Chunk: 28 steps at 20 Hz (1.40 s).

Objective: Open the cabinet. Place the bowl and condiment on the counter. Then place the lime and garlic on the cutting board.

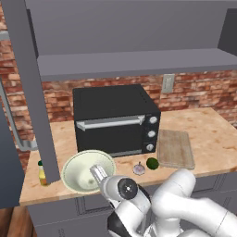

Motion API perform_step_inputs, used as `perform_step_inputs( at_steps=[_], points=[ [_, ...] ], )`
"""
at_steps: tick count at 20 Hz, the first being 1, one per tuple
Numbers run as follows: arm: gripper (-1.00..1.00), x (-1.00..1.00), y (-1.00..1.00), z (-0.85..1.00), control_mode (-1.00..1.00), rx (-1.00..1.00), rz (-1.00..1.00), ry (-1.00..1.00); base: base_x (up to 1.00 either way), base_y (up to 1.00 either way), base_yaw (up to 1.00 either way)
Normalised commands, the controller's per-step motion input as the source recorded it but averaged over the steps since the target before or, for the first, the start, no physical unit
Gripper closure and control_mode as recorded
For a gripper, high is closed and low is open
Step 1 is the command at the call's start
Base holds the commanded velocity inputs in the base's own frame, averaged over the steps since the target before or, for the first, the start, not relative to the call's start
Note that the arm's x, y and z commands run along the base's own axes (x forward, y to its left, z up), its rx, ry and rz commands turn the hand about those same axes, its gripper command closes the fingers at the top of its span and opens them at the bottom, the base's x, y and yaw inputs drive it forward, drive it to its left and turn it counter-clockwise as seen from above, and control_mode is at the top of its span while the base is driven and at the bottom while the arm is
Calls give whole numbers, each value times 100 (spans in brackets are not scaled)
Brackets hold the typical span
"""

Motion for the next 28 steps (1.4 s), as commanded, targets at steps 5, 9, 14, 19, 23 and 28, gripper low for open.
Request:
perform_step_inputs(
  at_steps=[5,9,14,19,23,28],
  points=[
    [100,0,0,-42,-100,0,-8,-6,0,0,0],
    [100,0,0,-32,-100,0,-7,-7,0,0,0],
    [-100,0,0,-15,-100,0,-6,-12,0,0,0],
    [-100,-1,-5,-8,-100,1,-6,-17,0,0,0],
    [-100,0,-13,0,-100,4,-5,-29,0,0,0],
    [-100,0,-13,0,-100,6,-4,-33,0,0,0]
  ],
)
